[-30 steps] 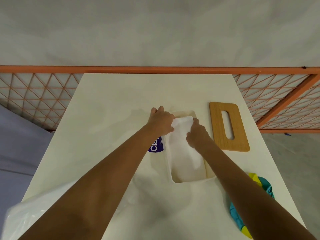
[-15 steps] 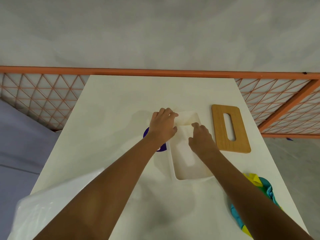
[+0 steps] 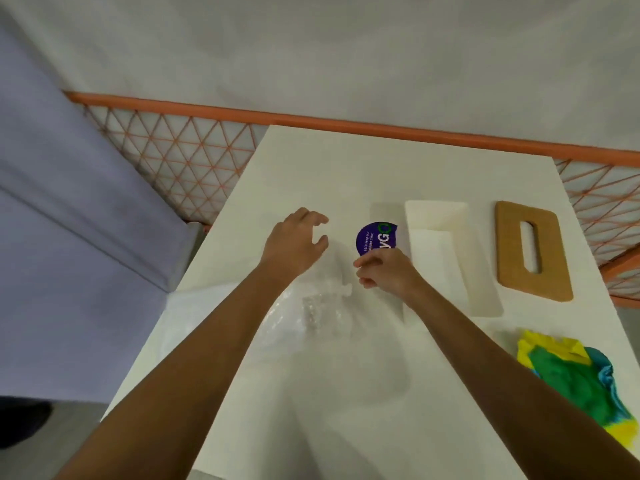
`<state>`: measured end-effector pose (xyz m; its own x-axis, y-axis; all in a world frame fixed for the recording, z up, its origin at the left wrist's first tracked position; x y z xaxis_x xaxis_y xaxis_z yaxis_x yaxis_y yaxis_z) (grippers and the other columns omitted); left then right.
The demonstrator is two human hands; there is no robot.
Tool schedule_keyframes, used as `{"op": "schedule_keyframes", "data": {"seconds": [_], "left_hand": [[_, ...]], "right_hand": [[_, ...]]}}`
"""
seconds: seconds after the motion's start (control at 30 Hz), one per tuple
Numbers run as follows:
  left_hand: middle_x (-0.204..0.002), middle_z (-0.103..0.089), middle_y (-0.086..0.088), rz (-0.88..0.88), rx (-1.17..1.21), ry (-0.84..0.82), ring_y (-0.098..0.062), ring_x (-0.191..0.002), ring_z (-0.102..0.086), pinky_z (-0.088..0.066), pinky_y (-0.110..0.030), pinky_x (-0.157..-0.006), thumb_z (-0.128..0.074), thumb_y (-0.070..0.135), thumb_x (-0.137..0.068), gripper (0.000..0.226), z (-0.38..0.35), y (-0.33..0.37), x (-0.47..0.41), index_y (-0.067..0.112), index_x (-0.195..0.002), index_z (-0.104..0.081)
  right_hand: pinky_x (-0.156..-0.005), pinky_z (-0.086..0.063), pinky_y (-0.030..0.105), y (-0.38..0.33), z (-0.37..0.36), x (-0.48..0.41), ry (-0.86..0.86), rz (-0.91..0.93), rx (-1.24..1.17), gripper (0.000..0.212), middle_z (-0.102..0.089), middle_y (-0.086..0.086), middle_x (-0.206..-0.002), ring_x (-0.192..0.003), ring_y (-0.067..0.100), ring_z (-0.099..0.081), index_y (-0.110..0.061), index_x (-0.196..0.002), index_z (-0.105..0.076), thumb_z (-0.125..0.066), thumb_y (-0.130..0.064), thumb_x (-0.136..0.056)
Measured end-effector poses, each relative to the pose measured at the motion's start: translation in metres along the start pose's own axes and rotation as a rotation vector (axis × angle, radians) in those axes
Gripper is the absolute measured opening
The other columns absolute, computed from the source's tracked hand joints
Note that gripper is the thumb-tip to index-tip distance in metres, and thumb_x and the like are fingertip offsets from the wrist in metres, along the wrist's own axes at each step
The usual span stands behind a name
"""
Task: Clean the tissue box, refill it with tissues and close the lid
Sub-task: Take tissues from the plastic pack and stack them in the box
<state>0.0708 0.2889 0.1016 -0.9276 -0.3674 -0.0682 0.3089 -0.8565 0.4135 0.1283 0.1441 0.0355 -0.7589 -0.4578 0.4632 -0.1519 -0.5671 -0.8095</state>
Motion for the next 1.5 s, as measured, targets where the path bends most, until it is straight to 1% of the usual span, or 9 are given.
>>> {"op": "schedule_keyframes", "data": {"seconds": [0.1,0.2,0.33,0.53,0.87,1.03,1.27,1.37,1.5], "left_hand": [[-0.125,-0.056,0.000,0.052,0.018,-0.006,-0.017,-0.115,-0.053,-0.041,-0.029,-0.098,-0.055,0.026,-0.090,0.037,0.006,-0.032,0.026,0.018,-0.126,-0.055],[-0.129,-0.054,0.001,0.098,0.021,-0.032,-0.017,-0.117,-0.053,-0.041,-0.030,-0.101,-0.057,0.035,-0.089,0.042,0.007,-0.064,0.050,0.019,-0.127,-0.054],[-0.143,-0.040,0.005,0.150,0.025,-0.180,-0.016,-0.131,-0.040,-0.032,-0.032,-0.111,-0.061,0.060,-0.076,0.075,-0.003,-0.092,0.078,0.023,-0.138,-0.039],[-0.158,-0.008,0.002,0.100,-0.149,-0.356,-0.017,-0.146,-0.005,0.000,-0.036,-0.119,-0.064,0.078,-0.055,0.124,-0.030,-0.119,0.108,0.022,-0.149,-0.006],[-0.154,-0.017,0.001,0.025,-0.177,-0.257,-0.019,-0.143,-0.014,-0.003,-0.037,-0.119,-0.064,0.077,-0.056,0.121,-0.040,-0.123,0.110,0.020,-0.148,-0.009],[-0.153,-0.020,-0.001,0.016,-0.165,-0.237,-0.020,-0.142,-0.017,-0.003,-0.037,-0.118,-0.066,0.075,-0.057,0.120,-0.039,-0.120,0.110,0.019,-0.148,-0.012],[-0.153,-0.020,0.001,0.036,-0.110,-0.222,-0.019,-0.142,-0.018,-0.004,-0.034,-0.118,-0.067,0.075,-0.055,0.121,-0.033,-0.123,0.110,0.020,-0.148,-0.012],[-0.152,-0.023,0.003,0.050,-0.073,-0.220,-0.017,-0.140,-0.022,-0.009,-0.034,-0.118,-0.070,0.071,-0.057,0.118,-0.030,-0.124,0.111,0.021,-0.148,-0.014],[-0.151,-0.024,0.005,0.065,-0.093,-0.252,-0.015,-0.138,-0.024,-0.016,-0.033,-0.118,-0.068,0.072,-0.057,0.117,-0.034,-0.127,0.112,0.021,-0.147,-0.014]], "right_hand": [[-0.053,-0.053,0.014,0.019,-0.031,-0.002,-0.096,-0.089,-0.172,0.017,-0.056,0.007,-0.072,-0.063,0.015,-0.054,0.009,-0.099,-0.063,-0.054,0.011,-0.084],[-0.048,-0.054,0.014,0.034,-0.054,0.000,-0.134,-0.194,-0.383,0.017,-0.058,0.010,-0.074,-0.064,0.017,-0.056,-0.001,-0.079,-0.061,-0.052,0.012,-0.085],[-0.044,-0.052,0.019,0.050,-0.071,-0.002,-0.118,-0.322,-0.640,0.018,-0.062,0.012,-0.072,-0.052,0.016,-0.060,-0.004,-0.086,-0.062,-0.046,0.005,-0.091],[-0.044,-0.046,0.020,0.028,-0.098,0.006,-0.268,-0.177,-0.390,0.019,-0.061,0.004,-0.069,-0.047,0.011,-0.053,-0.014,-0.081,-0.066,-0.054,0.000,-0.086],[-0.065,-0.039,-0.001,-0.007,-0.101,0.014,-0.041,0.269,0.220,0.047,-0.063,0.007,-0.094,-0.078,0.009,-0.054,0.001,-0.107,-0.064,-0.077,0.009,-0.062],[-0.088,-0.050,0.034,0.004,-0.107,0.007,-0.033,0.112,0.129,0.040,-0.064,0.017,-0.115,-0.098,0.025,-0.060,0.002,-0.113,-0.062,-0.066,0.009,-0.074],[-0.043,-0.042,0.010,0.003,-0.101,0.004,-0.099,0.051,-0.063,0.028,-0.058,0.002,-0.076,-0.064,0.015,-0.051,-0.005,-0.098,-0.064,-0.054,0.014,-0.080],[-0.051,-0.044,0.014,0.004,-0.086,0.000,-0.066,0.086,-0.151,0.028,-0.063,0.011,-0.088,-0.076,0.021,-0.055,-0.003,-0.099,-0.066,-0.059,0.014,-0.077],[-0.057,-0.042,0.023,0.021,-0.083,-0.004,-0.022,-0.016,-0.156,0.021,-0.059,0.005,-0.078,-0.064,0.015,-0.051,-0.016,-0.074,-0.059,-0.055,0.002,-0.084]]}}
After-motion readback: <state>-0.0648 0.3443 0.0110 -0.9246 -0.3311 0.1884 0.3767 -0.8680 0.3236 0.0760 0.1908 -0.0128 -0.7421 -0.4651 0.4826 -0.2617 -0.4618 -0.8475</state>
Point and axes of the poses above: each hand's wrist, its own x-axis away from the middle knuckle, its own z-axis out of the back of the hand, y = z × x, the point moved 8 cm from there along -x, towards the middle knuckle
